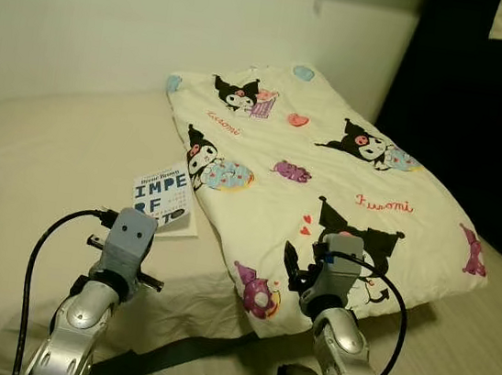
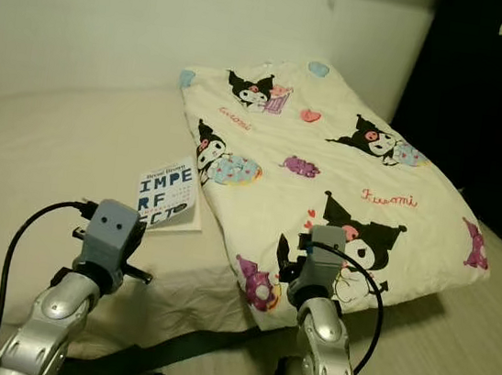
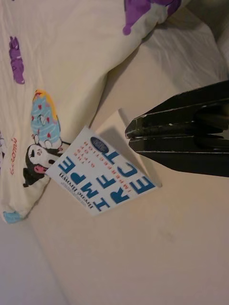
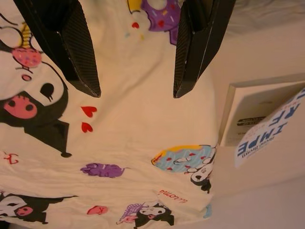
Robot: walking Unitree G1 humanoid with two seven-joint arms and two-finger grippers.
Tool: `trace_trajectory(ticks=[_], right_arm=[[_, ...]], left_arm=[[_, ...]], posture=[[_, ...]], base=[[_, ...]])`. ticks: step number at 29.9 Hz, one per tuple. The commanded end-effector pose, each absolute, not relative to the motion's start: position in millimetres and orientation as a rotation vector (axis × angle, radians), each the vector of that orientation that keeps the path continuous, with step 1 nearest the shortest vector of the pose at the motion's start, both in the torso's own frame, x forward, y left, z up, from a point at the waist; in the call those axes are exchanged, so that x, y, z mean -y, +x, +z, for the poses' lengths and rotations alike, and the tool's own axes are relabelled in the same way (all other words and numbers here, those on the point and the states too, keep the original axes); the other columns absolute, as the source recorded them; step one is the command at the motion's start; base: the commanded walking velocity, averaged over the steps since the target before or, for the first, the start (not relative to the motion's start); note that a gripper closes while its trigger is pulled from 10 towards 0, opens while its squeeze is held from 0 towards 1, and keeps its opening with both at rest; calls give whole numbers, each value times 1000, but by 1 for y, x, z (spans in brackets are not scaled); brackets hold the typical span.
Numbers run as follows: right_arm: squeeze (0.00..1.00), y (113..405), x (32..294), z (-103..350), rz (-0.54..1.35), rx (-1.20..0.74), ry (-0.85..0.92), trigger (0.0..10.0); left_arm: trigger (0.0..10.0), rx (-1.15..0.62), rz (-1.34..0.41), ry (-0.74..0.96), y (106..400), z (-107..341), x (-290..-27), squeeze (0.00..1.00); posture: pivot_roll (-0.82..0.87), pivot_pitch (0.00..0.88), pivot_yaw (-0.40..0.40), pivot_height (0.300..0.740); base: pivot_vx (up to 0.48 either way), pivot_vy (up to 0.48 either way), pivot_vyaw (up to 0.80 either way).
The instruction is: Clean up the room
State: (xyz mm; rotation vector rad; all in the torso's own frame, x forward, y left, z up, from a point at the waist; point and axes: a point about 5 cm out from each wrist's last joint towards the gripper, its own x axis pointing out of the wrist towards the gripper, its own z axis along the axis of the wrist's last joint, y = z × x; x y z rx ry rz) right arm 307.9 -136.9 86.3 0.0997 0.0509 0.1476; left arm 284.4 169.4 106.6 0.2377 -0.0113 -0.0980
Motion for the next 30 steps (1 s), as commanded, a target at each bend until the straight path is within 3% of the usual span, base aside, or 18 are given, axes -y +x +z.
trace_trajectory(ticks=[1,6,30], right_arm=[[0,306,136,84,153,-54,104,10000],[0,306,136,86,159,-46,110,10000],[0,305,133,87,200,-37,81,10000]], left_arm=[[10000,-13,-95,225,282,101,-171,0],[10000,-7,-95,222,281,101,-171,0],[10000,-6,-71,187,279,96,-169,0]], posture=[[-35,87,43,570],[-35,86,43,570],[-46,67,37,655]], base=[[0,0,0],[0,0,0],[0,0,0]])
